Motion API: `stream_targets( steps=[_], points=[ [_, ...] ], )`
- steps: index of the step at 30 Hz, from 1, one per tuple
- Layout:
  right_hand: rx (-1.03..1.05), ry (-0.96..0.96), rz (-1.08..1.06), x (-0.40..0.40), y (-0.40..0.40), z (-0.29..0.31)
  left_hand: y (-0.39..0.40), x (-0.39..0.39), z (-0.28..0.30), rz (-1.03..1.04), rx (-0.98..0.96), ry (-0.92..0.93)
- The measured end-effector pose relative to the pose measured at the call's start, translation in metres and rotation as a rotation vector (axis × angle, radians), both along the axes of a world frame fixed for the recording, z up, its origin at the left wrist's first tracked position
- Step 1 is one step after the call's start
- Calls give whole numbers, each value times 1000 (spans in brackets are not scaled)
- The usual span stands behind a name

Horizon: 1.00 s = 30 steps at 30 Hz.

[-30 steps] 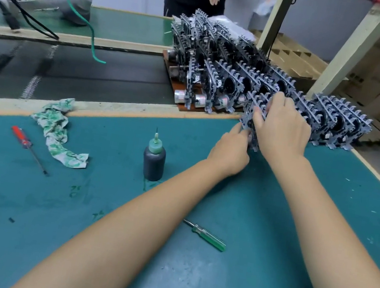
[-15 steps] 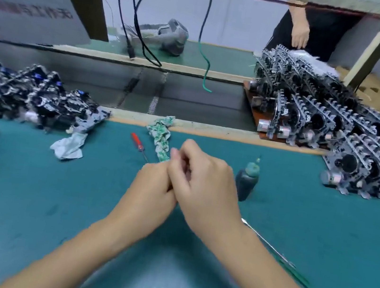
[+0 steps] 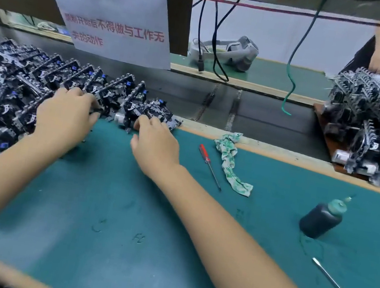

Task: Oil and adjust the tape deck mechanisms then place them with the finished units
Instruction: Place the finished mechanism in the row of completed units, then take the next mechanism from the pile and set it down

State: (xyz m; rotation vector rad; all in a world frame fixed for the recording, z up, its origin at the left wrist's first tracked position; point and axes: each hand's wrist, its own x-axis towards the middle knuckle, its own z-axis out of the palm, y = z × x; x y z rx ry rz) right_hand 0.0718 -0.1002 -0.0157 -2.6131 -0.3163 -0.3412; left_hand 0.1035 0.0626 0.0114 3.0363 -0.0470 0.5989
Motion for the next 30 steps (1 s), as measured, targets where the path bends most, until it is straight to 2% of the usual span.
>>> stream_targets(
  steps=[3,7,15,19,26,30],
  points=[
    [-62,-7,-35,19,8,-7,24,15,-4,202,134,69],
    [-66,15,43,31,26,-7,36,27,-12,279,54,206],
    [-93,48,283,44,77,11,43,21,-11,141,68,97],
    [-204,-11,278,50,82,13,42,8,-3,34,4,123],
    [-346,-211,276,40,48,8,20,-15,10,-119,-124,230],
    [-362,-182,249,9,-6,21,-14,-29,17,-277,-123,276]
  ],
)
